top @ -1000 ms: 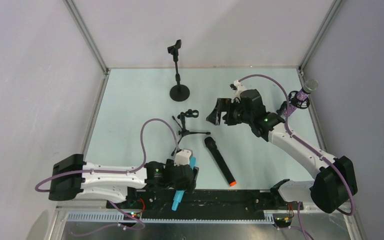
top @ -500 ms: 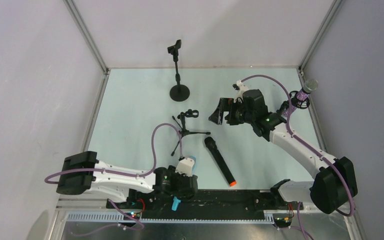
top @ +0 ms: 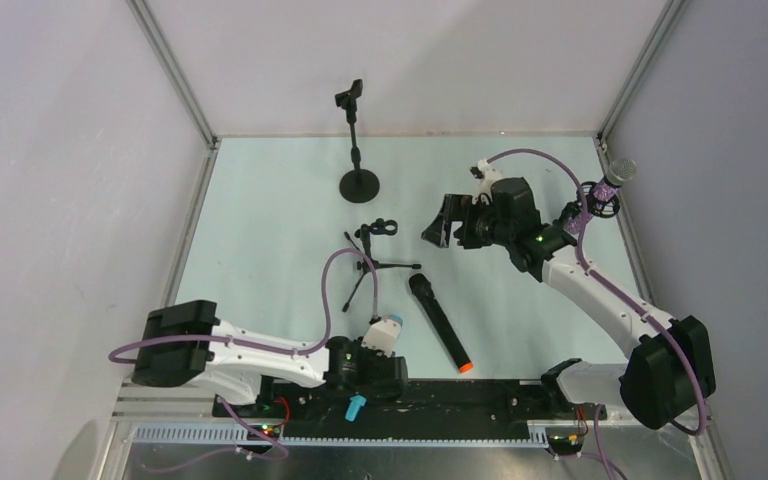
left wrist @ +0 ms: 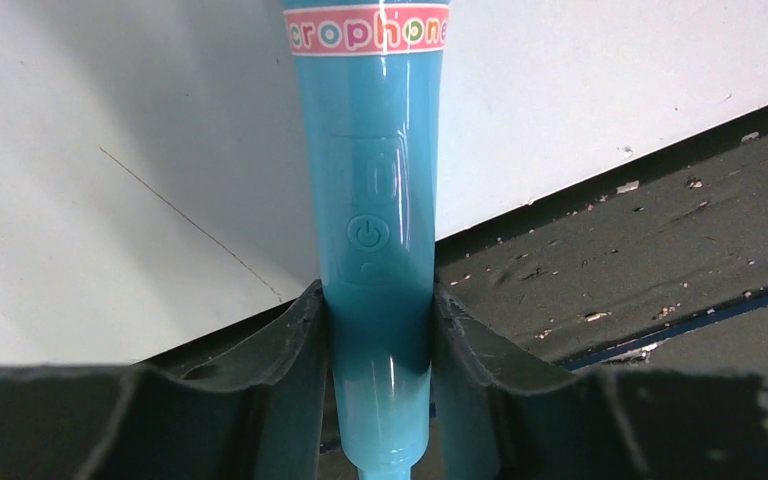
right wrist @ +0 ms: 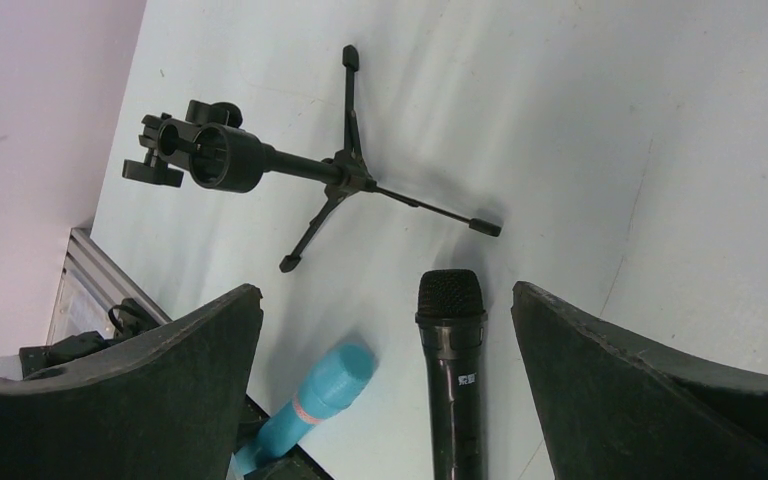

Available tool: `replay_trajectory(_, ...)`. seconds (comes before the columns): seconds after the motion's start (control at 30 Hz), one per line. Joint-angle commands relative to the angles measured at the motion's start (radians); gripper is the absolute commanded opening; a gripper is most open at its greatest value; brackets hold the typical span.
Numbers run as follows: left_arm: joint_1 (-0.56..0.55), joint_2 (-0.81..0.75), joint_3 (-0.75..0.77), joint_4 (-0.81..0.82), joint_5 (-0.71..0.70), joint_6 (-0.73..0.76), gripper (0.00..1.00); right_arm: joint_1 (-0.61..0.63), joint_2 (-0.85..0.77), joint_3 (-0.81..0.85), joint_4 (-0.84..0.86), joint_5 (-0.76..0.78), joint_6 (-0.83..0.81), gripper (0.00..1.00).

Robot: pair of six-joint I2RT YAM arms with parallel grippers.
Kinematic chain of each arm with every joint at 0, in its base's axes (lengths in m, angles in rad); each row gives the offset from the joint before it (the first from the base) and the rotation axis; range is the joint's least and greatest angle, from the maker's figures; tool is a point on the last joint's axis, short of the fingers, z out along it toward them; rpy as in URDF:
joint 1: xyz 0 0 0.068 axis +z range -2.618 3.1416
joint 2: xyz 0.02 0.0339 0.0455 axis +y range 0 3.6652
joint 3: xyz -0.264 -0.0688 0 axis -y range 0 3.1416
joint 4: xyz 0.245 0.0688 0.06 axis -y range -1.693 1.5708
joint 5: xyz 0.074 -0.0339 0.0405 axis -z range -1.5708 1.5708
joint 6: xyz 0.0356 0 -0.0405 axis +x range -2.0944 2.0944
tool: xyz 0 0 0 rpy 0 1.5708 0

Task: Attach the microphones to the stand

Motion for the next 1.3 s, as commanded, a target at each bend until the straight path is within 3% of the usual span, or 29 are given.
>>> replay_trajectory(0.0, -0.002, 0.03, 0.024, -0.015, -0.032, 0.006, 0.27, -0.017, -0.044, 0.005, -0.003, -0.009, -0.026, 1.0)
replay_trajectory(0.13, -0.003, 0.028, 0.031, -0.014, -0.032, 0.001, 0.06, -0.025, -0.049, 0.005, -0.005, -0.017, -0.028, 1.0)
replay_trajectory(0.2, -0.002, 0.019, 0.03, -0.015, -0.035, -0.006, 0.01, -0.026, -0.048, 0.005, -0.005, -0.018, -0.029, 0.99)
replay_trajectory(0.83, 0.053, -0.023, 0.176, -0.014, -0.185, 0.042, 0.0, -0.045, -0.111, 0.005, -0.033, -0.027, -0.047, 1.0)
replay_trajectory(1.13, 0.127, -0.023, 0.303, -0.003, -0.236, 0.206, 0.0, -0.063, -0.179, -0.032, -0.024, -0.039, -0.039, 1.0)
replay_trajectory(1.27, 0.168, -0.01, 0.353, 0.067, -0.196, 0.318, 0.0, -0.081, -0.206, -0.044, -0.021, -0.057, -0.032, 0.99)
